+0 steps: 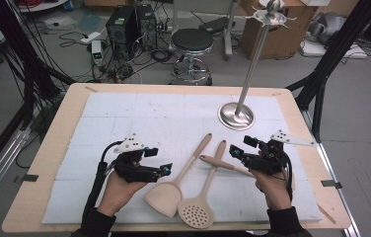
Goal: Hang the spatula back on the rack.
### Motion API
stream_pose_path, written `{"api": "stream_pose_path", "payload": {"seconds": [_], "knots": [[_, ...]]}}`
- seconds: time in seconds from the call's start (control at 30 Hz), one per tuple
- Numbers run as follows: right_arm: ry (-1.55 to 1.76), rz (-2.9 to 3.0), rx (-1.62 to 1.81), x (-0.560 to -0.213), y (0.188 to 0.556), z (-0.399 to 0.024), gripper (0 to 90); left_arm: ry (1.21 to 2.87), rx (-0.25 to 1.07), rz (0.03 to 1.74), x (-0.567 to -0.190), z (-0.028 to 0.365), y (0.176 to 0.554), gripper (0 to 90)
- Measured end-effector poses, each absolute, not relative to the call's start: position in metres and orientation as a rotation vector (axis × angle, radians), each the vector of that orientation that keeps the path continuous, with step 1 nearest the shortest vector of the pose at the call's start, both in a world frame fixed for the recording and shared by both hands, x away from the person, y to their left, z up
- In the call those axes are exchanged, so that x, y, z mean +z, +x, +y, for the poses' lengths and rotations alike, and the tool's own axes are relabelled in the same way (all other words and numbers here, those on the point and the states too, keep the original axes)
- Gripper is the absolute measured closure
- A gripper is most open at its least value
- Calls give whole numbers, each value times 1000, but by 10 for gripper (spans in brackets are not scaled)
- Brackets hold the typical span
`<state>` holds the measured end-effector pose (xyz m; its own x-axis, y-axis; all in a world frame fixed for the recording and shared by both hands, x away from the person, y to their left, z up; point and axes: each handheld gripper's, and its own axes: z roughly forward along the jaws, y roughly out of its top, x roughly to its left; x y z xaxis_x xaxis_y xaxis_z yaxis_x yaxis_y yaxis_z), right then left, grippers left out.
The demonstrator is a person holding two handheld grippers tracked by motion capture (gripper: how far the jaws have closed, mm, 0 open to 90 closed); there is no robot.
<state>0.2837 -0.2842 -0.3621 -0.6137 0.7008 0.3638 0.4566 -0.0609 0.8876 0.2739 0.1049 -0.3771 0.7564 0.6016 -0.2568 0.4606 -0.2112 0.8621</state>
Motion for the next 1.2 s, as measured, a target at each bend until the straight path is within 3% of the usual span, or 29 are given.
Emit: {"api": "stream_pose_path", "payload": {"seconds": [0.33,0.5,0.7,1.2], "knots": [[1271,1982,1759,-359,283,-289,160,1889,84,887,-389,94,283,323],[1266,1965,1770,-357,282,-292,160,1900,35,891,-392,87,286,413],[1250,1950,1813,-353,280,-295,160,1915,-9,932,-397,79,292,407],[1218,1918,1868,-344,277,-300,160,2009,-25,966,-410,57,306,533]]}}
